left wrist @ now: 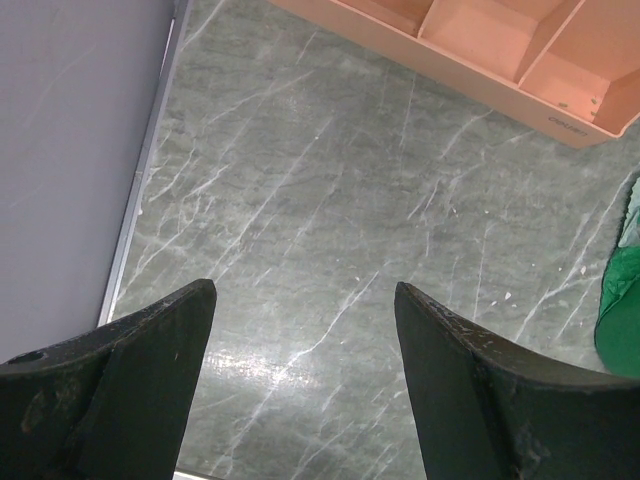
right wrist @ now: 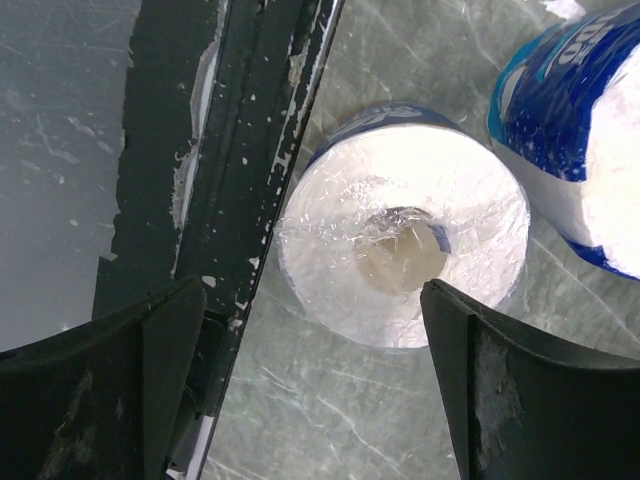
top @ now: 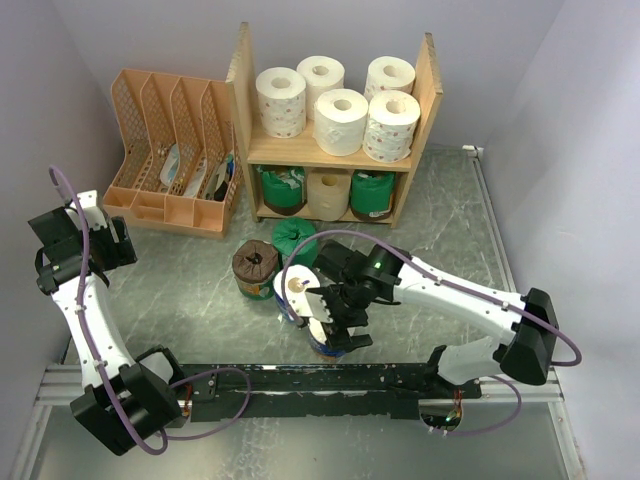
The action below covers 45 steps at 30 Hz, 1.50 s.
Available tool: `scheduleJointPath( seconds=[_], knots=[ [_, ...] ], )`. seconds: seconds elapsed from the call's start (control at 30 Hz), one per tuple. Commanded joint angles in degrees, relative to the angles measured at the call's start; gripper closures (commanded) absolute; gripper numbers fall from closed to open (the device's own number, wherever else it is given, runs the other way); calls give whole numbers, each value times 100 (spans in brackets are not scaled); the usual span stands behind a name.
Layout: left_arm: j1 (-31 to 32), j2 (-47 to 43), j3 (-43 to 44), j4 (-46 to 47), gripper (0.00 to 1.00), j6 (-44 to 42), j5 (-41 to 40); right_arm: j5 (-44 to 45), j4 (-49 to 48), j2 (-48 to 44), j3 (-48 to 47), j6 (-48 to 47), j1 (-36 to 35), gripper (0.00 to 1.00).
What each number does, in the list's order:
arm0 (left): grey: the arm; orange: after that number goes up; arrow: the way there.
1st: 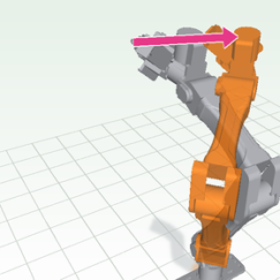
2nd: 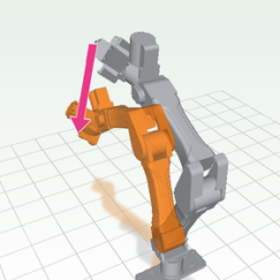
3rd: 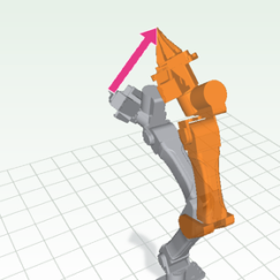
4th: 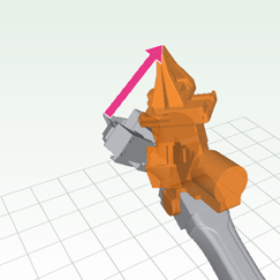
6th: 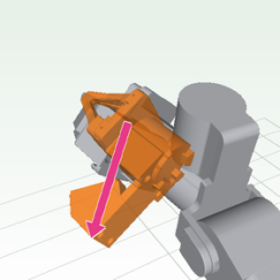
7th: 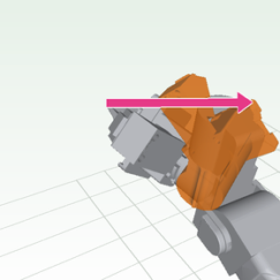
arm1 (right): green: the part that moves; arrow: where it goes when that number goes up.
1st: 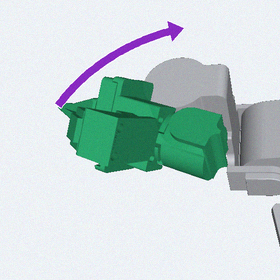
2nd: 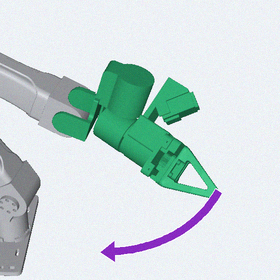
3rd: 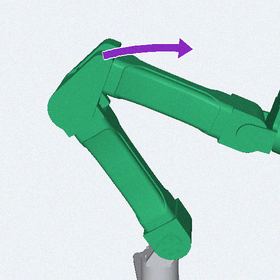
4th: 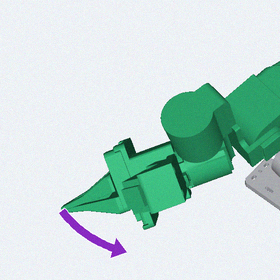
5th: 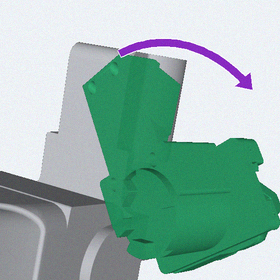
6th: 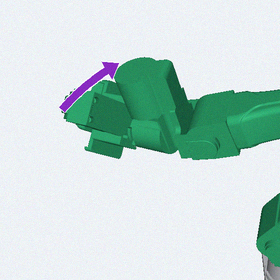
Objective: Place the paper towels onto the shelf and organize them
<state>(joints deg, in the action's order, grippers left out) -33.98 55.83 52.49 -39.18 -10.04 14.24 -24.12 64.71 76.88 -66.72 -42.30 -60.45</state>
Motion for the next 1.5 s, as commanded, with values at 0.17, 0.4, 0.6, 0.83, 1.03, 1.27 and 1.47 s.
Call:
scheduleJointPath(
  seconds=[0.17,0.4,0.6,0.83,1.03,1.27,1.47],
  knots=[
    [-75,-3,-19,86,16,38,-49,218,-383,145,237,-22,-24,9],
    [-74,-2,-19,86,16,29,-43,136,-425,278,205,44,-93,12],
    [-74,0,-19,87,16,29,-40,127,-460,380,378,85,-178,18],
    [-74,16,-19,81,16,29,-20,178,-547,396,412,202,-256,32],
    [-78,16,-19,76,16,20,-9,232,-543,426,369,232,-288,43],
    [-76,-1,-19,77,16,11,8,255,-589,471,442,270,-328,49],
    [-76,14,-15,78,16,11,25,373,-760,493,600,357,-389,49]
  ],
)
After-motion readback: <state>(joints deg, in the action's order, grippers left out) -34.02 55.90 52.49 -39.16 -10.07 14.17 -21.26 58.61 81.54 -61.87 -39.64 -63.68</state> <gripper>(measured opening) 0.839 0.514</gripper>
